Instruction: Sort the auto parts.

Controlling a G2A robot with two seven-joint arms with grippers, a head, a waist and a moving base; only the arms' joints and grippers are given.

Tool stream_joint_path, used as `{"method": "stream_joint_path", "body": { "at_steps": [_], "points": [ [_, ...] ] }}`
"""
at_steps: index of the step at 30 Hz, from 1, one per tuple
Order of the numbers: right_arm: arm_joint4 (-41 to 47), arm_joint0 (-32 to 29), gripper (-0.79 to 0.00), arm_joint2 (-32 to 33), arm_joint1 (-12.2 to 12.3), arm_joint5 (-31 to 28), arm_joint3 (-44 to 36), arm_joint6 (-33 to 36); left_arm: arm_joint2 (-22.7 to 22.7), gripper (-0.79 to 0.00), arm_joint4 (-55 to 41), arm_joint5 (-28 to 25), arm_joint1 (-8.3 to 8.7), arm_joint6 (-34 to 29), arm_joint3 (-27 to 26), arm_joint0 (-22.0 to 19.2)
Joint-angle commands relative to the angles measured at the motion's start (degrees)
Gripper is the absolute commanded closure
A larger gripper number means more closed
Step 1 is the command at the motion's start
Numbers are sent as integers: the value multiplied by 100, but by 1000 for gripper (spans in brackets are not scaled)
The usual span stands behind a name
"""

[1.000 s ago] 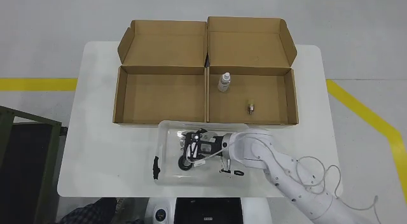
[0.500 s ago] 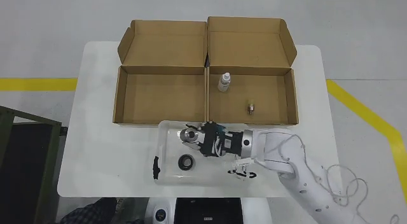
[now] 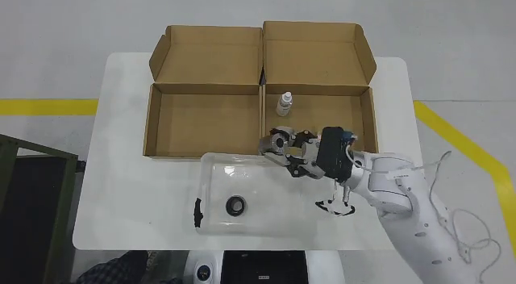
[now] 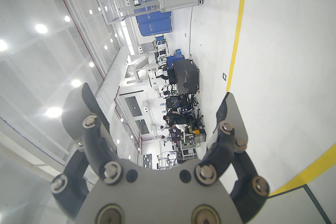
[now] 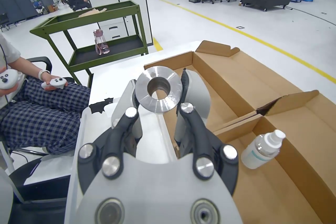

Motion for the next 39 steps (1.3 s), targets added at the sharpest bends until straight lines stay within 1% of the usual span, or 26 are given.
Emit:
{"method": "stream_joint_path", "body": {
  "at_steps": [1, 12, 21, 26, 31, 35, 39],
  "points": [
    [103, -37, 0, 103, 14, -9, 20, -44, 0, -785, 0, 0, 0, 0, 0, 0],
    [485, -210, 0, 474, 65, -55, 117, -258, 0, -785, 0, 0, 0, 0, 0, 0],
    [451, -229, 0, 473, 70, 34, 46, -266, 0, -785, 0, 0, 0, 0, 0, 0],
    [212, -120, 0, 267, 50, 222, 60, -112, 0, -785, 0, 0, 0, 0, 0, 0],
    [-266, 72, 0, -18, 9, 619, 96, 95, 0, -785, 0, 0, 0, 0, 0, 0],
    [-795, 269, 0, -372, -39, 954, 48, 328, 0, -785, 0, 0, 0, 0, 0, 0],
    [-1147, 553, 0, -762, -114, 1305, 146, 513, 0, -785, 0, 0, 0, 0, 0, 0]
  ]
}}
